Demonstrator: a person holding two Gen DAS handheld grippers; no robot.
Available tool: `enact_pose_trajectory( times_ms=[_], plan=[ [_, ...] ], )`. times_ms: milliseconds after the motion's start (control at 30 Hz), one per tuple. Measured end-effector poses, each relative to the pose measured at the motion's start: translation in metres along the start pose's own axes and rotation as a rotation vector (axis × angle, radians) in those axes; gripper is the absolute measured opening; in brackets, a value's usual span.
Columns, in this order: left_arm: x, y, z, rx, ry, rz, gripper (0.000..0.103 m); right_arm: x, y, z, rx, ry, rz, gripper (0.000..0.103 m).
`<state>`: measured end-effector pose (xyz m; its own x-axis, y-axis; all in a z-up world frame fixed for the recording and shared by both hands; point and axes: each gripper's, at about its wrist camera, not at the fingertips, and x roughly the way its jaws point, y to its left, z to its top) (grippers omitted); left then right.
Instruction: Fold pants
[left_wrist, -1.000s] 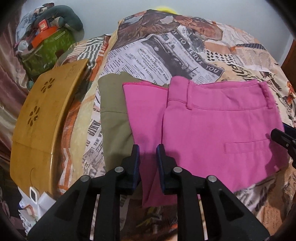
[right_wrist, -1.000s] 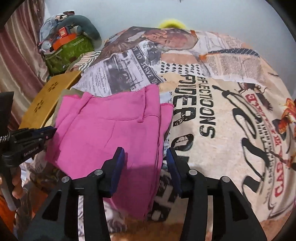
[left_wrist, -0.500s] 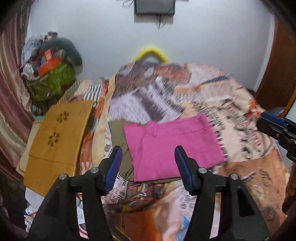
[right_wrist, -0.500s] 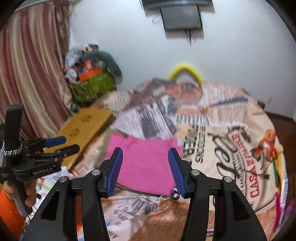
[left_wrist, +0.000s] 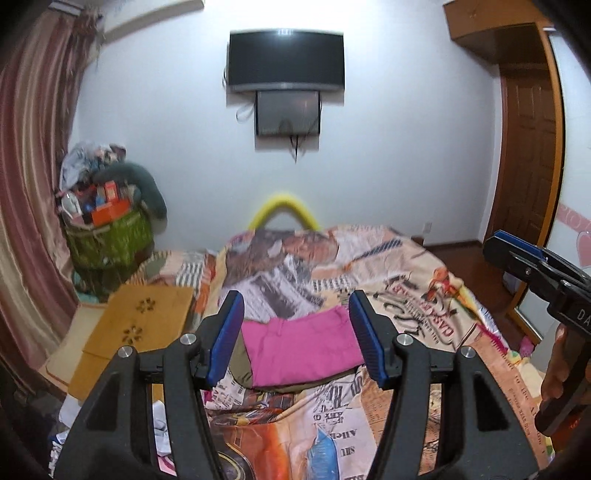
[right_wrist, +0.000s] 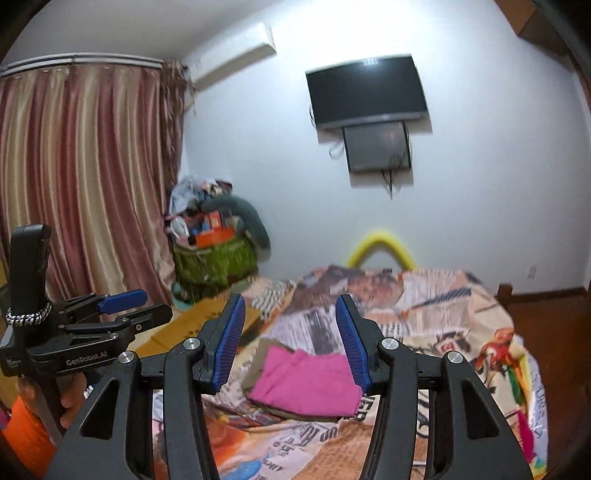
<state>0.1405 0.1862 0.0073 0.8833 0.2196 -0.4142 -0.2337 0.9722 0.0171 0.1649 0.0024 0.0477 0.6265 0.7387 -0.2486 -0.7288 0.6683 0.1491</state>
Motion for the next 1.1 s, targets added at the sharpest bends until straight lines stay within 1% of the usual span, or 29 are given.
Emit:
enact_pose_trajectory(
  times_ms=[167,233,333,500,533,567,600,700,733,767,867,967,1000,1100],
  plan=[
    [-0.048,-0.012,-0.004,0.002,-0.093,0.007,0.060,-0.036,0.016,-0.001,-0.026,-0.066,0.013,0.047],
    [-0.065,-0.016,-0.007,0.003,-0.126,0.014,0.060,-0.046,0.023,-0.005,-0.033,-0.082,0.017,0.047],
    [-0.085,-0.020,-0.012,0.000,-0.160,0.000,0.062,-0.053,0.031,-0.010,-0.045,-0.090,0.009,0.047],
    [-0.108,-0.024,-0.021,-0.006,-0.199,0.001,0.074,-0.062,0.036,-0.016,-0.049,-0.079,-0.016,0.048],
    [-0.109,-0.025,-0.022,-0.006,-0.202,0.001,0.077,-0.063,0.037,-0.016,-0.049,-0.075,-0.021,0.050],
    [-0.113,-0.026,-0.024,-0.002,-0.208,0.008,0.079,-0.064,0.037,-0.017,-0.046,-0.072,-0.027,0.058],
    [-0.116,-0.026,-0.025,0.001,-0.216,0.018,0.084,-0.065,0.037,-0.018,-0.044,-0.072,-0.035,0.067],
    [-0.121,-0.026,-0.029,0.002,-0.230,0.031,0.097,-0.071,0.037,-0.019,-0.039,-0.085,-0.048,0.077],
    [-0.122,-0.026,-0.030,-0.001,-0.233,0.031,0.100,-0.073,0.038,-0.020,-0.040,-0.084,-0.051,0.079],
    [-0.123,-0.025,-0.031,-0.006,-0.232,0.030,0.101,-0.074,0.039,-0.019,-0.041,-0.084,-0.055,0.083],
    [-0.128,-0.025,-0.035,-0.014,-0.229,0.035,0.103,-0.077,0.042,-0.020,-0.051,-0.084,-0.062,0.088],
    [-0.129,-0.023,-0.037,-0.025,-0.224,0.036,0.103,-0.082,0.046,-0.023,-0.066,-0.095,-0.072,0.100],
    [-0.130,-0.022,-0.038,-0.030,-0.222,0.035,0.103,-0.083,0.048,-0.023,-0.072,-0.102,-0.076,0.101],
    [-0.130,-0.021,-0.040,-0.045,-0.223,0.034,0.103,-0.086,0.050,-0.023,-0.082,-0.111,-0.075,0.102]
  ],
)
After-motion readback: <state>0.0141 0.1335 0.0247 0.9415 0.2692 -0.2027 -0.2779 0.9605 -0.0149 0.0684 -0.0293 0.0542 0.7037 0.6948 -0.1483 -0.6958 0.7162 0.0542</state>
